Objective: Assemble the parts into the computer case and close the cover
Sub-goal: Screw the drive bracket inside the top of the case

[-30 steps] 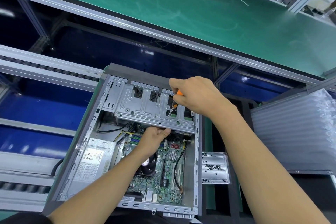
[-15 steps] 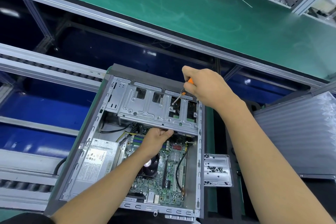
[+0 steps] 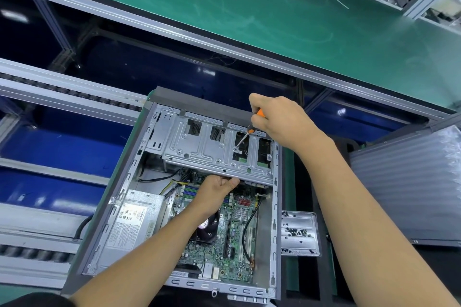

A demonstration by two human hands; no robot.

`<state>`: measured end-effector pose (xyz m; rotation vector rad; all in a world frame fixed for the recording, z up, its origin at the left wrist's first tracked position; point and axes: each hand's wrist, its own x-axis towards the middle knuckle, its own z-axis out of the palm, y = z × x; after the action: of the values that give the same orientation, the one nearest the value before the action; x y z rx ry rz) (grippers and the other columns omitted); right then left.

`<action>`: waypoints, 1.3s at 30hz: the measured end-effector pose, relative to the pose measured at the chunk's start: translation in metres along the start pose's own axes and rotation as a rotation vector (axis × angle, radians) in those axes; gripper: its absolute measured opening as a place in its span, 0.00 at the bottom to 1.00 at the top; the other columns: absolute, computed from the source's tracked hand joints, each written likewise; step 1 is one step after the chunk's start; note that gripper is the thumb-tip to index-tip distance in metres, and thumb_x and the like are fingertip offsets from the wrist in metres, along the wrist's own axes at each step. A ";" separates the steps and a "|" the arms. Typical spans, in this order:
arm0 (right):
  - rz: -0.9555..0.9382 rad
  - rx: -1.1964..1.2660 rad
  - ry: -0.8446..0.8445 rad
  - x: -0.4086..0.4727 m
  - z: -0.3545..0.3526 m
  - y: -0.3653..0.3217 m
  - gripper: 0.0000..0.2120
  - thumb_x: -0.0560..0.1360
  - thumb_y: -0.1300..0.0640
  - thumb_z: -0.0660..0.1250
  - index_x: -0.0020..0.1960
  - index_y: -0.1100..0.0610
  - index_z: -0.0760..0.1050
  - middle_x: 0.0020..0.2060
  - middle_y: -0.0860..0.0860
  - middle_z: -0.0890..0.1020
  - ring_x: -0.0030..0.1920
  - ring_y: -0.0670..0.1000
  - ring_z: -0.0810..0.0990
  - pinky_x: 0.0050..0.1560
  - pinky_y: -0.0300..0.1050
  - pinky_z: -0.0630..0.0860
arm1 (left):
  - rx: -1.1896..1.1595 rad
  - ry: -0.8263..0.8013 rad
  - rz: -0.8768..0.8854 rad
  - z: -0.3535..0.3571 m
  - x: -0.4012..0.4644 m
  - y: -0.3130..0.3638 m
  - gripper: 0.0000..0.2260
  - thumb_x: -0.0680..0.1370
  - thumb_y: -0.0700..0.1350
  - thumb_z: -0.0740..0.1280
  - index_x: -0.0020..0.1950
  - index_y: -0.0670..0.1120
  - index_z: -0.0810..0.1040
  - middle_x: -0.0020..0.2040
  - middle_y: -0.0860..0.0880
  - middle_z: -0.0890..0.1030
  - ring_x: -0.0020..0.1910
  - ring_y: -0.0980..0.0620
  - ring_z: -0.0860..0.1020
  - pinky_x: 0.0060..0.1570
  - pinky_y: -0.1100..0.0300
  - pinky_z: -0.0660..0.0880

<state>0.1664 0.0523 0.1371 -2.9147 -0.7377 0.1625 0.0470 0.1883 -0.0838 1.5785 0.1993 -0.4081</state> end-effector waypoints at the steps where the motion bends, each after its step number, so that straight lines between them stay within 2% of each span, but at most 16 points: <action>1: 0.002 0.002 -0.004 0.000 0.001 0.000 0.06 0.79 0.58 0.62 0.45 0.51 0.66 0.31 0.50 0.74 0.31 0.51 0.70 0.31 0.45 0.62 | 0.004 -0.001 -0.002 0.000 0.000 0.000 0.27 0.72 0.65 0.68 0.27 0.54 0.57 0.24 0.57 0.57 0.24 0.57 0.55 0.41 0.56 0.64; 6: 0.015 0.015 -0.020 0.000 0.003 -0.001 0.06 0.79 0.58 0.62 0.45 0.52 0.66 0.32 0.50 0.74 0.31 0.51 0.70 0.31 0.46 0.63 | 0.018 -0.004 0.010 0.000 -0.001 0.002 0.27 0.72 0.66 0.68 0.27 0.54 0.57 0.24 0.57 0.56 0.24 0.57 0.55 0.31 0.59 0.56; 9: 0.010 0.012 -0.008 0.000 0.003 0.000 0.05 0.79 0.57 0.62 0.46 0.52 0.66 0.32 0.49 0.75 0.32 0.51 0.71 0.31 0.46 0.64 | 0.031 -0.005 0.027 0.000 -0.001 0.002 0.27 0.72 0.66 0.67 0.24 0.54 0.57 0.24 0.56 0.56 0.24 0.56 0.54 0.29 0.58 0.53; 14: 0.002 -0.027 -0.026 0.002 0.005 -0.001 0.07 0.79 0.55 0.63 0.45 0.50 0.66 0.31 0.49 0.75 0.33 0.52 0.73 0.31 0.45 0.63 | 0.018 -0.006 0.015 0.000 -0.001 0.002 0.27 0.72 0.66 0.68 0.27 0.54 0.57 0.25 0.55 0.57 0.24 0.56 0.55 0.32 0.57 0.55; 17: 0.012 -0.014 -0.053 0.005 0.007 -0.001 0.08 0.78 0.54 0.65 0.46 0.48 0.64 0.35 0.47 0.75 0.35 0.53 0.75 0.32 0.45 0.62 | 0.009 -0.007 0.010 0.000 -0.001 0.001 0.27 0.72 0.67 0.68 0.28 0.53 0.57 0.25 0.55 0.57 0.24 0.56 0.54 0.35 0.56 0.56; 20: -0.038 -0.019 -0.077 0.007 0.006 -0.003 0.12 0.76 0.58 0.66 0.46 0.46 0.63 0.42 0.47 0.71 0.35 0.54 0.75 0.32 0.46 0.64 | 0.005 -0.002 0.001 0.000 0.000 0.000 0.26 0.72 0.66 0.68 0.29 0.53 0.57 0.25 0.55 0.57 0.24 0.56 0.54 0.38 0.56 0.60; 23: -0.088 -0.028 -0.080 0.010 0.005 -0.007 0.14 0.75 0.62 0.66 0.46 0.47 0.64 0.43 0.47 0.70 0.36 0.55 0.75 0.31 0.46 0.66 | -0.008 -0.009 0.000 0.000 0.000 -0.001 0.26 0.72 0.66 0.68 0.29 0.54 0.57 0.25 0.55 0.57 0.24 0.56 0.54 0.40 0.56 0.60; 25: -0.107 -0.089 -0.037 0.010 0.005 -0.008 0.12 0.75 0.59 0.68 0.47 0.48 0.65 0.41 0.47 0.73 0.35 0.52 0.74 0.31 0.43 0.61 | -0.012 -0.006 0.001 0.000 0.000 -0.001 0.26 0.72 0.66 0.69 0.30 0.53 0.57 0.25 0.56 0.57 0.24 0.56 0.54 0.40 0.56 0.60; 28: -0.078 -0.216 0.044 0.010 0.007 -0.008 0.08 0.77 0.51 0.65 0.47 0.48 0.65 0.31 0.45 0.72 0.31 0.51 0.72 0.31 0.42 0.54 | -0.009 -0.007 0.002 -0.001 0.000 -0.001 0.27 0.72 0.66 0.69 0.29 0.54 0.57 0.25 0.56 0.57 0.24 0.56 0.54 0.41 0.56 0.61; 30: -0.076 -0.232 0.033 0.009 0.007 -0.007 0.06 0.78 0.51 0.63 0.46 0.48 0.66 0.31 0.45 0.72 0.31 0.51 0.72 0.32 0.43 0.57 | -0.009 -0.011 0.004 -0.001 0.000 -0.001 0.27 0.72 0.66 0.69 0.27 0.54 0.57 0.25 0.55 0.57 0.24 0.56 0.54 0.41 0.56 0.61; 32: -0.118 -0.188 -0.017 0.009 0.006 -0.008 0.07 0.76 0.54 0.64 0.47 0.47 0.66 0.39 0.45 0.73 0.33 0.49 0.72 0.35 0.45 0.64 | -0.012 -0.011 0.006 -0.001 0.000 -0.001 0.27 0.73 0.66 0.69 0.27 0.54 0.57 0.25 0.55 0.57 0.24 0.56 0.54 0.40 0.56 0.60; 34: -0.149 -0.065 -0.090 0.010 0.003 -0.010 0.12 0.75 0.61 0.64 0.49 0.45 0.66 0.46 0.46 0.71 0.37 0.50 0.75 0.34 0.47 0.69 | -0.014 -0.014 0.013 -0.001 0.000 0.000 0.27 0.73 0.66 0.69 0.28 0.54 0.57 0.25 0.55 0.57 0.23 0.56 0.54 0.40 0.56 0.59; 35: -0.150 -0.008 -0.119 0.011 0.002 -0.010 0.14 0.75 0.64 0.64 0.49 0.45 0.66 0.46 0.45 0.71 0.39 0.50 0.76 0.33 0.48 0.70 | -0.012 -0.015 0.013 -0.001 0.000 0.000 0.27 0.73 0.66 0.69 0.28 0.54 0.57 0.25 0.55 0.57 0.23 0.56 0.54 0.40 0.56 0.58; 37: -0.159 -0.057 -0.095 0.013 0.002 -0.009 0.13 0.75 0.62 0.65 0.50 0.47 0.66 0.40 0.45 0.73 0.36 0.47 0.75 0.30 0.45 0.64 | -0.012 -0.013 0.013 -0.001 -0.001 0.000 0.27 0.73 0.65 0.69 0.26 0.54 0.57 0.24 0.55 0.57 0.23 0.56 0.55 0.40 0.56 0.61; 39: -0.153 -0.233 -0.010 0.014 0.002 -0.007 0.10 0.76 0.56 0.66 0.50 0.47 0.65 0.32 0.45 0.73 0.30 0.48 0.72 0.29 0.42 0.59 | -0.011 -0.010 0.011 -0.001 -0.001 0.000 0.28 0.73 0.65 0.68 0.24 0.54 0.58 0.24 0.55 0.57 0.23 0.56 0.55 0.43 0.56 0.65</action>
<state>0.1754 0.0657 0.1351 -3.0571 -1.0423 0.0802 0.0458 0.1892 -0.0838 1.5661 0.1848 -0.4063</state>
